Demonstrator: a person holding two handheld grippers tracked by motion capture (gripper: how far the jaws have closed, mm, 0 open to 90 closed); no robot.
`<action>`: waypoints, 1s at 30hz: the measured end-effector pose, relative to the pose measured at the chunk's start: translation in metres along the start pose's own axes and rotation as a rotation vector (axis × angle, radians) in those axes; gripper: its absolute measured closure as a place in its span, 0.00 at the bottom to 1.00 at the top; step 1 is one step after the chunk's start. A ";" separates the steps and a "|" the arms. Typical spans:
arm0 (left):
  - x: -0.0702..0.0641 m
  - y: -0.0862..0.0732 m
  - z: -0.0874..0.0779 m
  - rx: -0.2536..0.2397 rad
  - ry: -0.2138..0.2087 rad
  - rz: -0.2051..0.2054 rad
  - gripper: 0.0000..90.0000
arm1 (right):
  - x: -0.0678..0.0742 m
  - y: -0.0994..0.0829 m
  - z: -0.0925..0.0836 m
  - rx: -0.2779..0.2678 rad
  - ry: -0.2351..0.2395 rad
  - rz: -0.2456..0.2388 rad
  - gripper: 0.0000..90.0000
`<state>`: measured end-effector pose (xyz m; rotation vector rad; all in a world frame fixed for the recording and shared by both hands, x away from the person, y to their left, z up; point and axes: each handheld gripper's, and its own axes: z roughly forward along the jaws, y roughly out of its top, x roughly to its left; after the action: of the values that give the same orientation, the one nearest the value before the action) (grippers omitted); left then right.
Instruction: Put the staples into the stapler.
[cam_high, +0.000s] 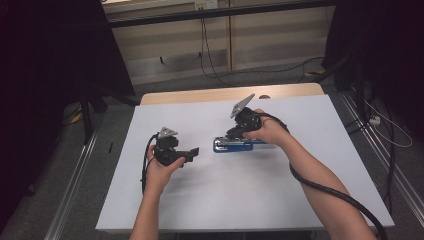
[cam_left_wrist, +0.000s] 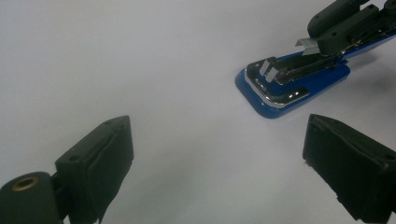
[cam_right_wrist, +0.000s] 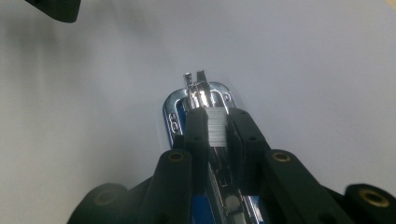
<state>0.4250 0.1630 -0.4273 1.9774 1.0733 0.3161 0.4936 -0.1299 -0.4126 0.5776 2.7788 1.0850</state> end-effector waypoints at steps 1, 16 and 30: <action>0.000 0.000 0.000 0.000 0.000 -0.001 0.10 | 0.000 0.000 0.000 0.000 0.002 0.001 0.88; 0.000 0.000 -0.001 -0.002 0.001 -0.001 0.10 | 0.001 0.003 0.002 0.001 0.005 -0.013 0.88; 0.001 0.000 -0.001 0.003 -0.002 0.000 0.10 | 0.001 0.004 0.006 0.001 0.013 -0.026 0.88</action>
<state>0.4248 0.1641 -0.4273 1.9798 1.0730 0.3124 0.4951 -0.1229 -0.4143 0.5358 2.7899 1.0856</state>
